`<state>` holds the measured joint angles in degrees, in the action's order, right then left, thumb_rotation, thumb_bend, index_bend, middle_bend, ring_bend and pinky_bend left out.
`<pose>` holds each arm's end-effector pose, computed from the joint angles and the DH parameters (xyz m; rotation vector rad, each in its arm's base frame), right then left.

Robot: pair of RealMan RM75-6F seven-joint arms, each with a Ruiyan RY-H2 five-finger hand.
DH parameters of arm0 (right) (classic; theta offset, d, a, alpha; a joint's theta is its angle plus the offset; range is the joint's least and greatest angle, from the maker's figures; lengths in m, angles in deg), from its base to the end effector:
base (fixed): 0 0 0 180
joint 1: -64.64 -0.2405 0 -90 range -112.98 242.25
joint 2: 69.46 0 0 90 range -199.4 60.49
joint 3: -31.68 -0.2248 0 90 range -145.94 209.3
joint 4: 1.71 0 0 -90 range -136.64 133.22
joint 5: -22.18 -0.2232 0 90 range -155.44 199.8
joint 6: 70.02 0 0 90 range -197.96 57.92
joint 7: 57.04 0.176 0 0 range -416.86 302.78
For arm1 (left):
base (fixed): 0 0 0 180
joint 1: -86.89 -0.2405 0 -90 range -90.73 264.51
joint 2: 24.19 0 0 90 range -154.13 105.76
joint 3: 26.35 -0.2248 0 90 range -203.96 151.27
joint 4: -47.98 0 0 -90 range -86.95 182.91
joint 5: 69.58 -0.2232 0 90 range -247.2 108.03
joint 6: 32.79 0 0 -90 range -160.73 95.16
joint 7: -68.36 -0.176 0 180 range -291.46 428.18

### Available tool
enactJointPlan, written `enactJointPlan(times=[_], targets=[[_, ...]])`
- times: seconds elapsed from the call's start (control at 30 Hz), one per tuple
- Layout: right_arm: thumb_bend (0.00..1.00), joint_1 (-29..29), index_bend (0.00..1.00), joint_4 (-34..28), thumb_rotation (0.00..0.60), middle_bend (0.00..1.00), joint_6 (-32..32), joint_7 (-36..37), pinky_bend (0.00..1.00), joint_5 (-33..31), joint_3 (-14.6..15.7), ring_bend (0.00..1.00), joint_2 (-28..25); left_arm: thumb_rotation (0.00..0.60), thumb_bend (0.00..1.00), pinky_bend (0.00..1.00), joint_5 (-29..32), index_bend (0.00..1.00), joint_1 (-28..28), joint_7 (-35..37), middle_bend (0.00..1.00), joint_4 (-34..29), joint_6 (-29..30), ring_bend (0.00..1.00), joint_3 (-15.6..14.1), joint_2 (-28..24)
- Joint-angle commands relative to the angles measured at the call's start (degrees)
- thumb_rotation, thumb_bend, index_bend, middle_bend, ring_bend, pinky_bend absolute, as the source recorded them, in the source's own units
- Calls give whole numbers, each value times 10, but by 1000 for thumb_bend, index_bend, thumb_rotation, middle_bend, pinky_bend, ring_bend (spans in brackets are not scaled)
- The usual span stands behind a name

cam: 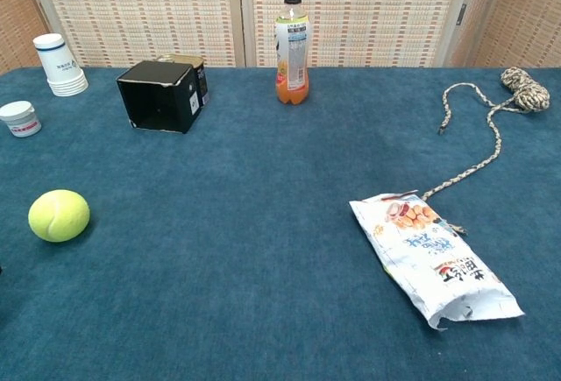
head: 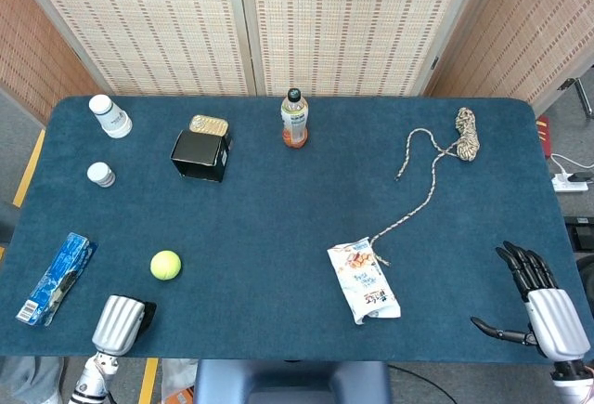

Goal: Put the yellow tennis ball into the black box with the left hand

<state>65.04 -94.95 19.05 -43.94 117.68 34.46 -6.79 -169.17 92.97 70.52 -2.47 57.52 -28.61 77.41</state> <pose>-0.2815 -0.1621 0.1231 1.4047 -1.1031 1.0660 -0.2779 0.1964 -0.0213 -1.6285 -0.7542 -1.0326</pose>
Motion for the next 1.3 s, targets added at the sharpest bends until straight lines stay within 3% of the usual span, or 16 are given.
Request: enactJointPlan(times=[0.03,0.67,1.0,1.3], targets=[[0,-1,0,-1,534,0,-2,-2,0,-1,0,0,0,600,683,1000,3,1000,11,-4,1000,19,3,1000,7,19],[0,-6,0,0,535,0,-10,2,0,-4,0,0,-2,600,684,1000,25,1000,55,-30,1000,46,-59,1000,4,60],[0,-6,0,-1,535,0,-11,-3,0,-4,1,0,-1,600,684,1000,60,1000,99,-20,1000,77,-117,1000,33,82],[0,-14,0,-5,534,0,-28,-18,0,-9,1,0,3,600,684,1000,86,1000,165,-1,1000,89,-157,1000,75,70]])
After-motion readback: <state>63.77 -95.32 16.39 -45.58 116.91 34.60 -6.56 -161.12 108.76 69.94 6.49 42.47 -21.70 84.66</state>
